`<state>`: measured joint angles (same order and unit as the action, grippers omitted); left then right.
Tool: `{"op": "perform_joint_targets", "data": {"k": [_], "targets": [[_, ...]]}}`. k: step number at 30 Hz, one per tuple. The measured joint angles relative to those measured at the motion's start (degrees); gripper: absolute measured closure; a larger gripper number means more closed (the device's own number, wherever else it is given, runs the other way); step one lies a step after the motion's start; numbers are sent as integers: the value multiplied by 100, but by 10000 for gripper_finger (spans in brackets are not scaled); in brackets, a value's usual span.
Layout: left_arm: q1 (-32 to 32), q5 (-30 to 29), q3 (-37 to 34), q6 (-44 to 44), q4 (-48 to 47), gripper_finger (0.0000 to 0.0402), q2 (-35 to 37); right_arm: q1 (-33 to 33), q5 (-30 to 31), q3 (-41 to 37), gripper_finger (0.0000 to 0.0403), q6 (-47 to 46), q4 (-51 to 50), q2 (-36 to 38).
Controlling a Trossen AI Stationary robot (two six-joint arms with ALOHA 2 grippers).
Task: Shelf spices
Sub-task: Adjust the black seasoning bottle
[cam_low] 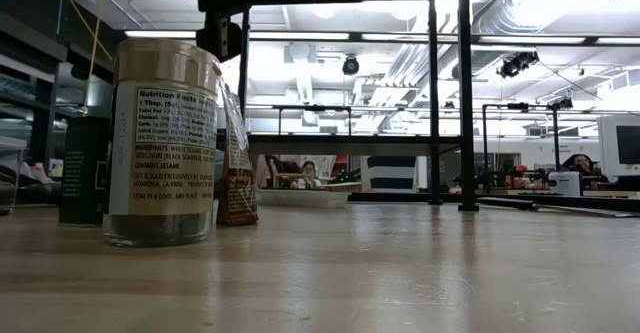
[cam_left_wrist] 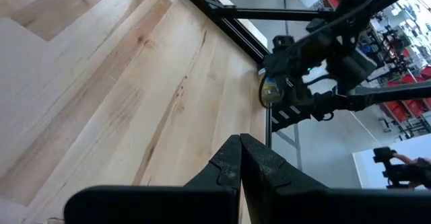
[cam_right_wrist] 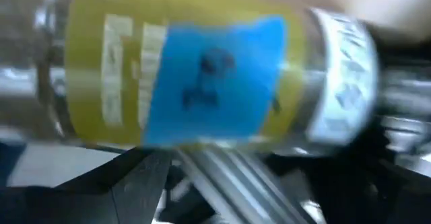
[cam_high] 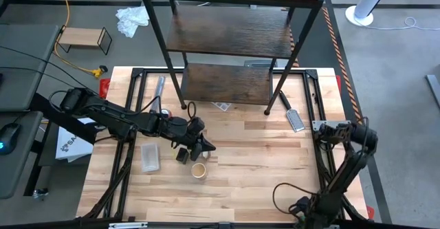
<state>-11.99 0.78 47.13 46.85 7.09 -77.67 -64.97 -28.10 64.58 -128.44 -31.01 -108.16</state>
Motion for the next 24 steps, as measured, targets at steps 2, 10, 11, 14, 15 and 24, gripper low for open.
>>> {"op": "perform_joint_targets", "data": {"k": [2, 10, 11, 14, 15, 24], "targets": [[2, -6, 0, 2, 2, 401, 0, 78, 177, 0, 67, -7, 66, -40], [2, -17, 0, 7, 4, 402, 0, 599, 1032, 0, 67, 301, -111, -40], [0, -15, 0, 34, 4, 402, 0, 681, 1080, 0, 67, 368, -132, -40], [2, -15, 0, 48, 4, 402, 0, 957, 1193, 10, 67, 708, -232, -40], [2, -15, 0, 51, 5, 402, 0, 1067, 1210, 12, 67, 844, -265, -39], [-2, 738, -4, 452, 415, 402, 0, 1362, 2565, 551, 67, 271, -1232, 547]]}}
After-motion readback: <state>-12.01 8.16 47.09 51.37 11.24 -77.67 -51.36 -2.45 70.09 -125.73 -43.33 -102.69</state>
